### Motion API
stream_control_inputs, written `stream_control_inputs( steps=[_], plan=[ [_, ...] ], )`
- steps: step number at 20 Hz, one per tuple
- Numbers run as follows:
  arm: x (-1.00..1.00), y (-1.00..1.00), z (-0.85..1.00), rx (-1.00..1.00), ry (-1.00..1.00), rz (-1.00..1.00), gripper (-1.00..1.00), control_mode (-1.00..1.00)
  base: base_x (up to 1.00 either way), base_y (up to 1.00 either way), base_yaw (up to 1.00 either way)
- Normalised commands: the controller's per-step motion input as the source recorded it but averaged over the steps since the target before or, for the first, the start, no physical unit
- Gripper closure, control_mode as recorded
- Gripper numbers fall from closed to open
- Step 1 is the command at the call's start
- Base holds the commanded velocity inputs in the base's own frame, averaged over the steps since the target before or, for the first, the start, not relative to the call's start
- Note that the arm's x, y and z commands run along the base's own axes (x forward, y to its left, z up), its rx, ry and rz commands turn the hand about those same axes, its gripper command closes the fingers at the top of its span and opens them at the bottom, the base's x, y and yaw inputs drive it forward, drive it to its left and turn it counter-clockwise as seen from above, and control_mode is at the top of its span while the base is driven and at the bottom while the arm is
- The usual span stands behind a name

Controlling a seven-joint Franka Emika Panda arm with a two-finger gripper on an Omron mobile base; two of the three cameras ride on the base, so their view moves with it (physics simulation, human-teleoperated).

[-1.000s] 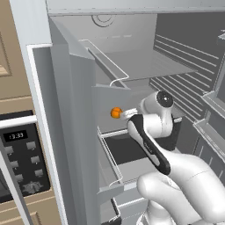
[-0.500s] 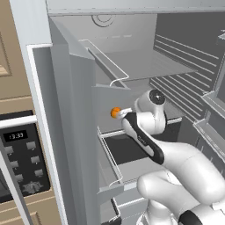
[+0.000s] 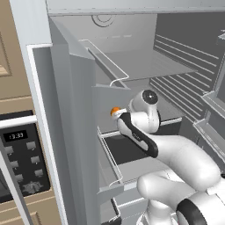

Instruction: Retrieve the mango and orange from the fridge and place them into the bowl on the dining table.

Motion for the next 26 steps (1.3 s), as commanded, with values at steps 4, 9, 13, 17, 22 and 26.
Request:
stream_control_inputs(
  steps=[4, 9, 13, 17, 22, 26],
  plan=[
    [0.16, 0.09, -0.18, 0.00, 0.01, 0.00, -1.00, -1.00, 0.00, 0.00, 0.00],
    [0.15, 0.04, -0.07, 0.00, 0.01, 0.00, -1.00, -1.00, 0.00, 0.00, 0.00],
    [0.20, 0.05, -0.04, 0.00, 0.04, 0.00, -1.00, -1.00, 0.00, 0.00, 0.00],
    [0.26, 0.03, -0.09, 0.00, 0.03, 0.00, -1.00, -1.00, 0.00, 0.00, 0.00],
    [0.29, 0.00, -0.13, 0.00, 0.01, 0.00, -1.00, -1.00, 0.00, 0.00, 0.00],
    [0.30, 0.00, -0.12, 0.00, 0.00, 0.00, -1.00, -1.00, 0.00, 0.00, 0.00]
  ],
)
